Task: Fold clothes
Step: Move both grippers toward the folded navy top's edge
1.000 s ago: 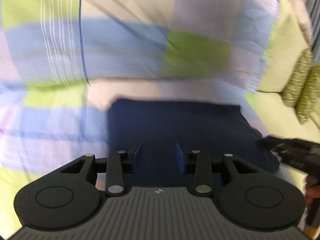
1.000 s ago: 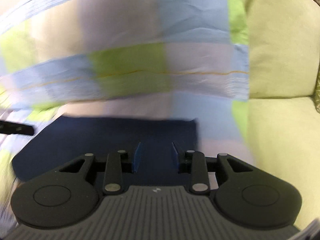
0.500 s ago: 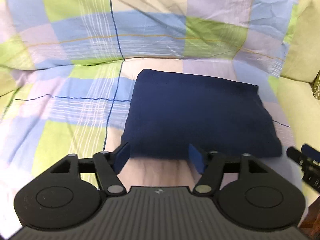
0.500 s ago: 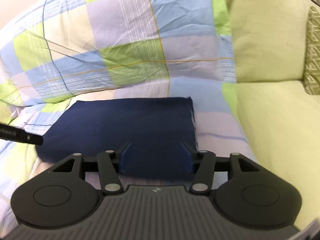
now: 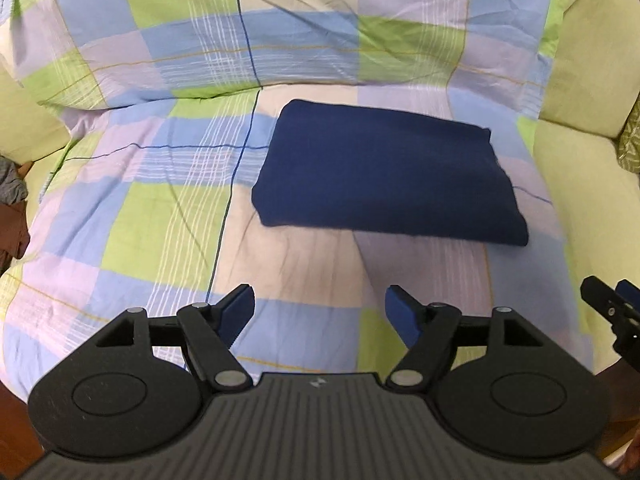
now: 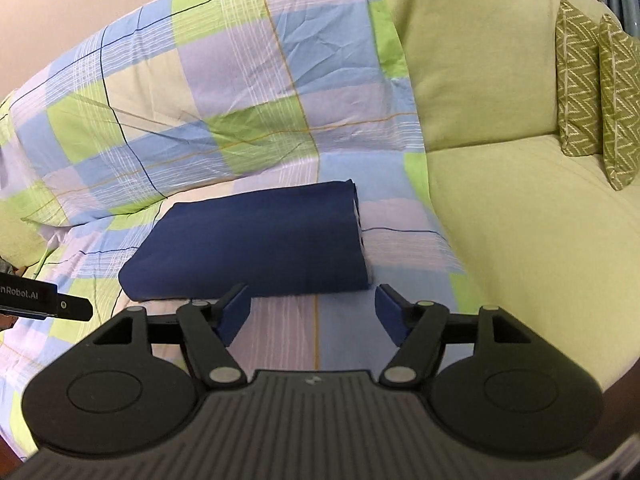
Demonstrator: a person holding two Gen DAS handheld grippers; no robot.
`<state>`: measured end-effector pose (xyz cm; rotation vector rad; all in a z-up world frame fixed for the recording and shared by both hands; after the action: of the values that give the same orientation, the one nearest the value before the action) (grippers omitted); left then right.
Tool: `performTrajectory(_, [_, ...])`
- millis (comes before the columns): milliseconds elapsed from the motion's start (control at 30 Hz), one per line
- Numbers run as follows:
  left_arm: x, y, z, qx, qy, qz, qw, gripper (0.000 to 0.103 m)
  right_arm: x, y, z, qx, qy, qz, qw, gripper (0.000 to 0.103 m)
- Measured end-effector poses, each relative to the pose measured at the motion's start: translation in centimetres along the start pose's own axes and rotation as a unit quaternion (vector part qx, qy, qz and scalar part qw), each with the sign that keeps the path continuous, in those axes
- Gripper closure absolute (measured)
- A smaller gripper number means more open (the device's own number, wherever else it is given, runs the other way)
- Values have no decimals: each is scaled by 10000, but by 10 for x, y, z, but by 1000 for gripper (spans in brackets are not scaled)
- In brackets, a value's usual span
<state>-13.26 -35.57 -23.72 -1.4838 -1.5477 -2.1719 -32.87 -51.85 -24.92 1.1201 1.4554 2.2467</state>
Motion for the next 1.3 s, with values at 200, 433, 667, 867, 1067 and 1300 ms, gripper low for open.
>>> performTrajectory(200, [-17,-17,11,-4,121,187,9998,29,-18,-14,3,142,-164,314,9993,37])
performTrajectory(433, [-14,-26,22,56,248,211,9995,29,-27,-20,17,293,-344,578,9973,36])
performTrajectory(667, [-8,-31,16,15,260,251,9993,28,-33,-19,24,339,-624,915,9933,35])
performTrajectory(867, [-4,-32,8,-34,294,230,9993,28,-29,-15,26,346,-568,984,9929,33])
performTrajectory(1067, [1,-33,0,-36,319,242,9992,28,-21,-13,22,342,-556,1023,9926,31])
performTrajectory(1300, [0,-34,-17,-115,276,289,9991,28,-16,-11,14,302,-598,1278,9895,28])
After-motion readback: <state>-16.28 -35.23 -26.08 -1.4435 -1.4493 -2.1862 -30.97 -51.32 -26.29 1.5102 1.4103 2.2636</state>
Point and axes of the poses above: each gripper's, at about its wrist camera, not at the fingertips, and x roughly against the way its jaws point, z to its left, y to its top, the point moved 2 cm from there along -x, roughly the way its jaws point, and after that the axes turned 15 degrees about -z, right-handed, at the moved point
